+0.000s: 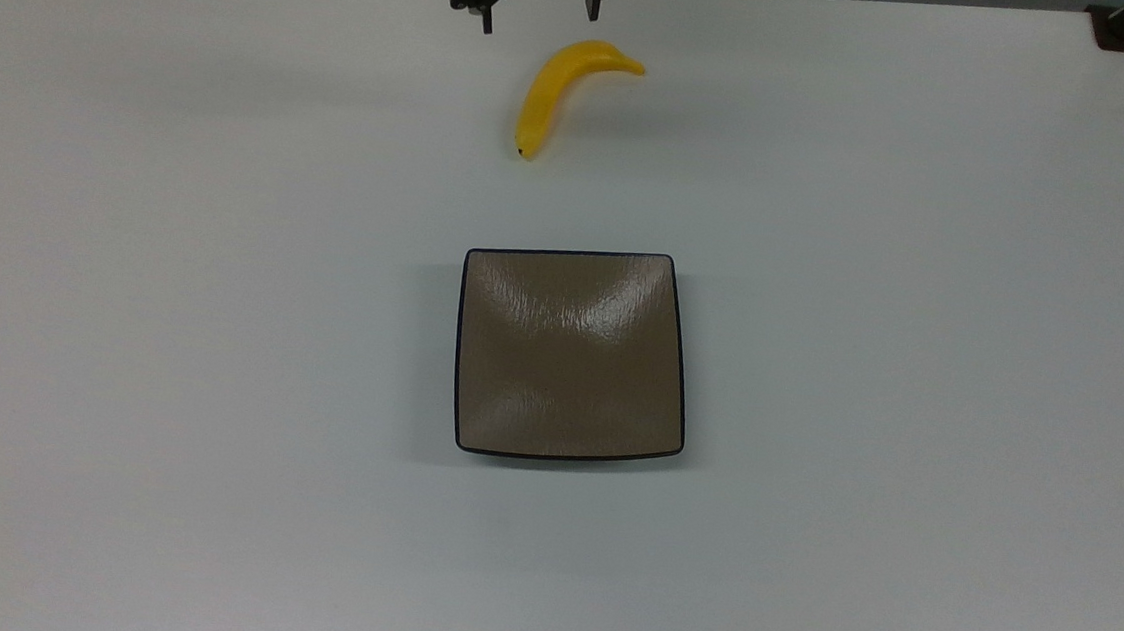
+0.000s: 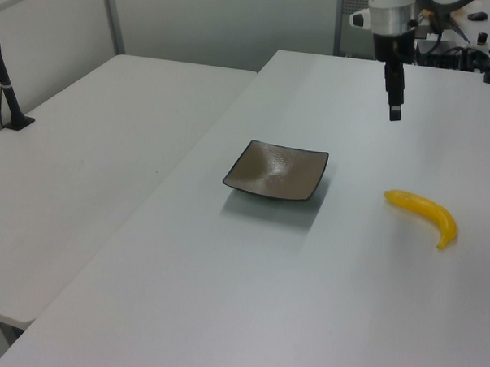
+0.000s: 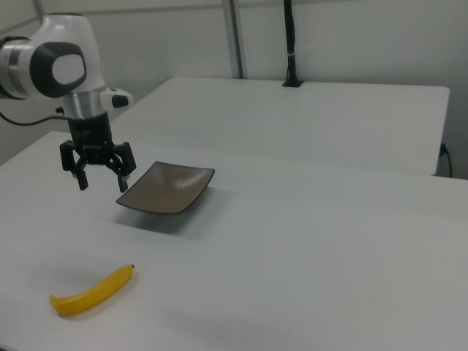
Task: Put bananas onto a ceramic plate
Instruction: 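Move the gripper over the yellow banana and lower toward it, then close the gripper on the banana's middle, then lift the banana and carry it toward the brown square plate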
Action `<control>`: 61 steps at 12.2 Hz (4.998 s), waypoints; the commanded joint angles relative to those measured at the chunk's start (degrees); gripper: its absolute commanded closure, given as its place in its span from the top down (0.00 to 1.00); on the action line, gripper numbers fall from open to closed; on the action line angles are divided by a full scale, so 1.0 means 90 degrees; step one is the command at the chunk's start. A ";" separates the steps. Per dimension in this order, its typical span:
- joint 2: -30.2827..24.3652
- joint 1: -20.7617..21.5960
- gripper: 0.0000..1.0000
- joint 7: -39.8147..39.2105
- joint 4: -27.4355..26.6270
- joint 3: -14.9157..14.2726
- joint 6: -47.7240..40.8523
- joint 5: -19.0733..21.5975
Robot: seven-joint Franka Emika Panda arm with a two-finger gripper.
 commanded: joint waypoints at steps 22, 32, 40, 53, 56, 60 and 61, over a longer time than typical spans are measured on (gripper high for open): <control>-0.0084 -0.0123 1.00 0.2647 -0.3352 0.0140 0.3031 -0.0477; 0.0120 -0.0114 0.60 0.2657 -0.3372 0.0150 0.3246 -0.0487; 0.0112 -0.0123 0.17 0.2473 -0.3294 0.0150 0.3295 -0.0487; 0.0208 -0.0367 0.17 0.0207 0.0258 0.0131 -0.0004 0.0186; 0.0414 -0.0407 0.18 0.0206 0.0593 0.0101 -0.0143 0.0304; 0.0695 -0.0455 0.18 0.0235 0.0981 0.0072 -0.0035 0.0508; 0.1026 -0.0465 0.18 0.0264 0.1448 0.0072 -0.0025 0.0596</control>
